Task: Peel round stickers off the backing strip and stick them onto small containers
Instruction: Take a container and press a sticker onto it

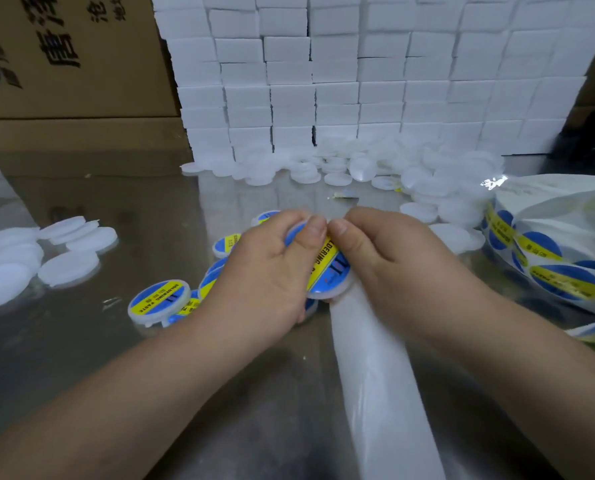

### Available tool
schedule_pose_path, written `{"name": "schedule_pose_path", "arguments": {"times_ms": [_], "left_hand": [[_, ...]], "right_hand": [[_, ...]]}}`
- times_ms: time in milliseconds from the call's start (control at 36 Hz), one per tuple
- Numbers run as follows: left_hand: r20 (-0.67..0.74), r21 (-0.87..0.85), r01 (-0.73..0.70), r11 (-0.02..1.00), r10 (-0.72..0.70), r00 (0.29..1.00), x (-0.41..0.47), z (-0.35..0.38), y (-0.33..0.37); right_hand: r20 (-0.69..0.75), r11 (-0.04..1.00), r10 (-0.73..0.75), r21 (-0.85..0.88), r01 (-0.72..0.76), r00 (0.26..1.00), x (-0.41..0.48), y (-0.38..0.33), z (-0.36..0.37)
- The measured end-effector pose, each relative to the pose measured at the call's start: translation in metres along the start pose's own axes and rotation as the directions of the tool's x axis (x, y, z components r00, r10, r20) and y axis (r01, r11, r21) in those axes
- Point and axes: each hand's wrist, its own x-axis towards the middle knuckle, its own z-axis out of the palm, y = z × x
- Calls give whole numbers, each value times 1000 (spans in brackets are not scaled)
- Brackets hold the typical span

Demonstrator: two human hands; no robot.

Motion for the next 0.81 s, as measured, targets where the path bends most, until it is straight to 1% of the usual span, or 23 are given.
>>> {"name": "schedule_pose_path", "arguments": {"times_ms": [56,139,250,306,361,417,472,556,611,667,694,722,778,806], "left_hand": [[3,46,-15,999,15,1000,0,-1,-2],[1,112,-55,992,56,998,0,-5,-5],[6,138,-19,990,18,1000,3,-8,-8],[-7,192,-38,981,40,999,6,-7,-11],[-26,214,-76,974,84,996,7,-7,-13],[-54,233,-105,967,121,991,8,-9,-15],[-101,317,-118,941,157,983,10,-12,-16],[-155,415,-91,905,169,973,15,-17,-19],[-180,475,-56,878,159,971,20,-21,-23],[-189,552,-22,834,150,970,25,-22,-28],[-175,610,-10,792,147,974,28,-22,-30],[-152,686,-7,728,153,976,30,-22,-32],[-102,826,-3,564,155,983,32,-20,-34],[-95,846,-14,533,177,980,32,-21,-33]], "right_hand": [[10,997,-23,-79,24,1000,1,0,0],[-25,988,-53,-144,49,998,1,1,1],[-61,988,-32,-152,22,998,1,1,-2],[-61,988,1,-157,-10,998,2,1,-4],[-67,990,37,-134,-46,997,2,3,-4],[-103,995,58,-78,-67,993,1,2,-4],[-154,996,75,-33,-81,985,1,1,-4],[-192,994,113,17,-112,975,1,-1,-6],[-180,994,109,38,-104,977,1,0,-5],[-156,999,51,22,-48,986,1,2,-2],[-144,1000,10,18,-7,990,0,2,-1],[-131,999,-36,16,38,991,-1,1,1],[-101,992,-127,15,129,987,-2,-1,3],[-82,987,-159,23,161,984,-3,-2,4]]}}
